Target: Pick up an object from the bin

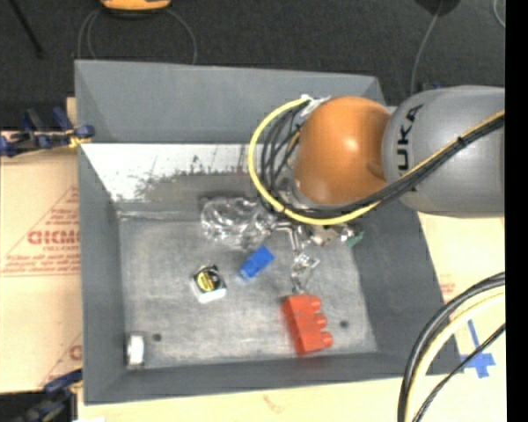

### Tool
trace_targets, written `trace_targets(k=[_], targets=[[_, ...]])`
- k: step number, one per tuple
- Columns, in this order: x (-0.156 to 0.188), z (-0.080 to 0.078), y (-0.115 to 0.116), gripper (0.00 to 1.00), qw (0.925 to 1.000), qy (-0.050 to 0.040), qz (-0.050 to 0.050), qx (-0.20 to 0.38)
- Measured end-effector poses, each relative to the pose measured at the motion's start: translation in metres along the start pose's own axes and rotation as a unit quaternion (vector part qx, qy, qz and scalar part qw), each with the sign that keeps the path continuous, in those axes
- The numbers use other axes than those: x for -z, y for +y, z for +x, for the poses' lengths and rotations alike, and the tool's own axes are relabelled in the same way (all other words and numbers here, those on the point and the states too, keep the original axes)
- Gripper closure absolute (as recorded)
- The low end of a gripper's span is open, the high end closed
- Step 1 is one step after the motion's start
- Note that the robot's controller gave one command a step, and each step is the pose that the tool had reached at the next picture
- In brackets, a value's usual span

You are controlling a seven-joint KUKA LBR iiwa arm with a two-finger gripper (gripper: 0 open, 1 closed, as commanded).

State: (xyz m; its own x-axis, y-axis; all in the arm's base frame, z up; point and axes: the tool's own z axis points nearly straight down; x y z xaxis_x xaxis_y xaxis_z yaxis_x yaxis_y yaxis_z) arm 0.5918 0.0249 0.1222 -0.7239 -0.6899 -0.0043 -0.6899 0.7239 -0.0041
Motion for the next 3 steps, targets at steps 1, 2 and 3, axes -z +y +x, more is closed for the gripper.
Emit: trace_targets(k=[1, 2, 3], targets=[[-0.042, -0.033, 0.006, 0.0, 0.9972, -0.0022, 0.001, 0.075], [-0.046, -0.011, 0.026, 0.0, 0.9878, -0.007, 0.007, 0.155], [-0.045, -0.01, 0.027, 1.0, 0.988, -0.0049, 0.004, 0.154]])
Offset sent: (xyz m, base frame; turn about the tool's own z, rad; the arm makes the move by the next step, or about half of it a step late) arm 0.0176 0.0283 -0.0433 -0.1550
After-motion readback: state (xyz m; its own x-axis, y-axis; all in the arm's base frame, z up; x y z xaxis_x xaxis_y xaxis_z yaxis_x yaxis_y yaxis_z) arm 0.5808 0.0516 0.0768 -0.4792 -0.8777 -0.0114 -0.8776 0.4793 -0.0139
